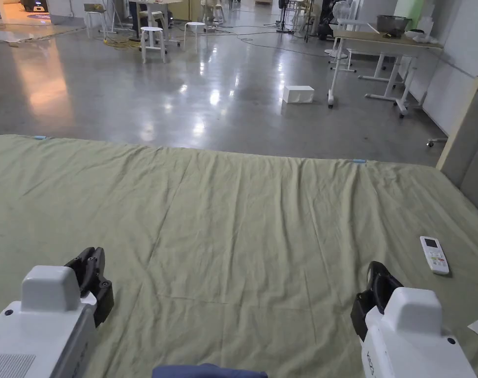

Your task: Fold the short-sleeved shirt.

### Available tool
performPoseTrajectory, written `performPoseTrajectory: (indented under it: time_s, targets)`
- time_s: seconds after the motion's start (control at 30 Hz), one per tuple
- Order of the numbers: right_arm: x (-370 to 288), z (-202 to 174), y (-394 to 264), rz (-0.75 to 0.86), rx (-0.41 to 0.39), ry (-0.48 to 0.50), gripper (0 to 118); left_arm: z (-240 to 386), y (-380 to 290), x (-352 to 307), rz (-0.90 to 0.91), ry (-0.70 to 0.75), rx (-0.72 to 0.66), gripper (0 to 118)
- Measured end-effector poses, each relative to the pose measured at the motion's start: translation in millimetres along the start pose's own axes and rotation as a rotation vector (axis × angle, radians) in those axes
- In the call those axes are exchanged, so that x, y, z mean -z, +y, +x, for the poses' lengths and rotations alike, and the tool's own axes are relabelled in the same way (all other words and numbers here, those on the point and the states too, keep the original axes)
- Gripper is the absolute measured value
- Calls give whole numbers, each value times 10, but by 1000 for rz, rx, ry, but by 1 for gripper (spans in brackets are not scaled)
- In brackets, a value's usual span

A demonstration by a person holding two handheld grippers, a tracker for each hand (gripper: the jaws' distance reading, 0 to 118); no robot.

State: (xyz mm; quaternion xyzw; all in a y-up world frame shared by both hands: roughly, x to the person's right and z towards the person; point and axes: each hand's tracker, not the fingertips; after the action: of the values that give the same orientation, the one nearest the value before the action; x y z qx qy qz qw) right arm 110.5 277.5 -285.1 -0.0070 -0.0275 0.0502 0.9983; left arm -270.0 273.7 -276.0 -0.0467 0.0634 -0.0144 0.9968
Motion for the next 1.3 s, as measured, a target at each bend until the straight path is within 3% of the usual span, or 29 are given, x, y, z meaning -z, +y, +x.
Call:
performPoseTrajectory:
  time_s: [0.2,0.4,0.57,0.67,0.77,0.87,1.0,1.03,1.1,1.13,1.2,1.3]
  targets:
    - [-189,-159,-262,-132,26,65,0,-154,-153,-71,-48,-3,0,7]
    - [-487,-737,-790,-330,41,240,0,-249,-469,-158,-148,-30,-17,7]
    - [-500,-1304,-1038,-386,-43,362,0,-290,-700,-244,-252,-60,-44,7]
    - [-354,-1430,-1253,-471,-16,359,0,-326,-807,-283,-290,-86,-40,7]
    - [-245,-1403,-1457,-547,32,255,0,-388,-921,-295,-373,-129,-87,7]
    - [-190,-1322,-1628,-582,52,225,0,-449,-1055,-224,-509,-202,-129,8]
    - [-194,-1275,-1721,-586,37,217,0,-525,-1247,-110,-649,-290,-248,16]
    - [-197,-1282,-1730,-580,14,221,0,-545,-1294,-64,-684,-320,-287,26]
    - [-206,-1280,-1737,-575,4,228,0,-562,-1378,25,-729,-380,-373,65]
    - [-202,-1277,-1743,-576,4,228,0,-572,-1423,71,-743,-416,-422,78]
    - [-200,-1270,-1741,-580,9,229,0,-589,-1546,217,-802,-519,-530,86]
    - [-199,-1271,-1743,-580,-4,237,0,-584,-1738,420,-845,-559,-650,86]
